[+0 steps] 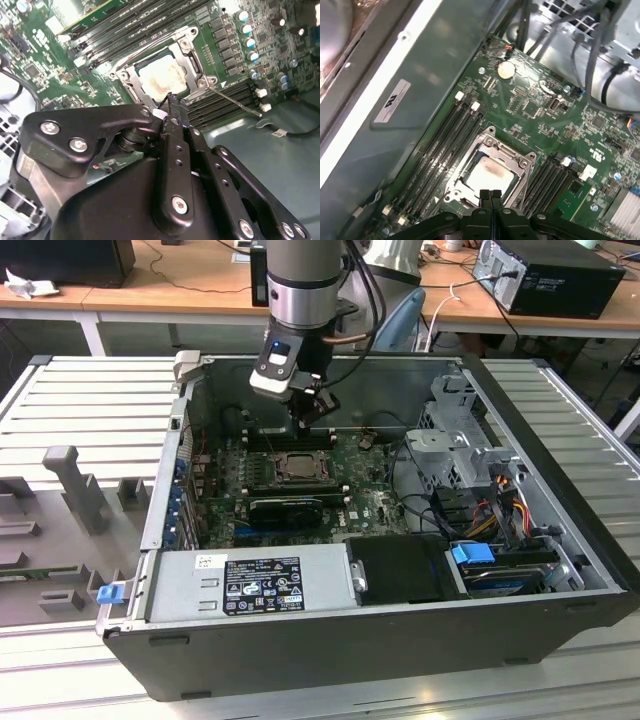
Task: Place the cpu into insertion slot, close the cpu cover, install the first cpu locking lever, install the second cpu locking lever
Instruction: 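Install the first cpu locking lever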
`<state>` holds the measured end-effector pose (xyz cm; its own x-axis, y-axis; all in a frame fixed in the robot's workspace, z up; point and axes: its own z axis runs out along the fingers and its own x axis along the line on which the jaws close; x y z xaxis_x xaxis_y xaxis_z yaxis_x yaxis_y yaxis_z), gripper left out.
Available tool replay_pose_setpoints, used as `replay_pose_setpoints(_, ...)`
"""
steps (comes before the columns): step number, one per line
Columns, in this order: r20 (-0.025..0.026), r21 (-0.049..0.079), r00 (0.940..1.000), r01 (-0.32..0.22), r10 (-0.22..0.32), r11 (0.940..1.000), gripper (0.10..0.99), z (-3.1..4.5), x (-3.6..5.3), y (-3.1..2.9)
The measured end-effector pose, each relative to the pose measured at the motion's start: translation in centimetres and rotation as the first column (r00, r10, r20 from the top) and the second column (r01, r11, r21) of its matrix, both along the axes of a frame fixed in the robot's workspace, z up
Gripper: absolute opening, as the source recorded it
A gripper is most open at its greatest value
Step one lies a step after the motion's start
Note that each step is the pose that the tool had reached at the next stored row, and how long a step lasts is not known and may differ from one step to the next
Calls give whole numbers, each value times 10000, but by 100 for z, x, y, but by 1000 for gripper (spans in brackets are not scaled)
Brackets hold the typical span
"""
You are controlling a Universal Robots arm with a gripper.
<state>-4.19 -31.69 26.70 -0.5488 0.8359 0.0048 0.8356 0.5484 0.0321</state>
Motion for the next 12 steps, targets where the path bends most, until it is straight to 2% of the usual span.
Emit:
replay_pose_setpoints(7,0,-1,9953,-972,972,9953,106,0,0,0)
replay_pose_setpoints(12,0,0,9845,-1754,1754,9845,106,0,0,0)
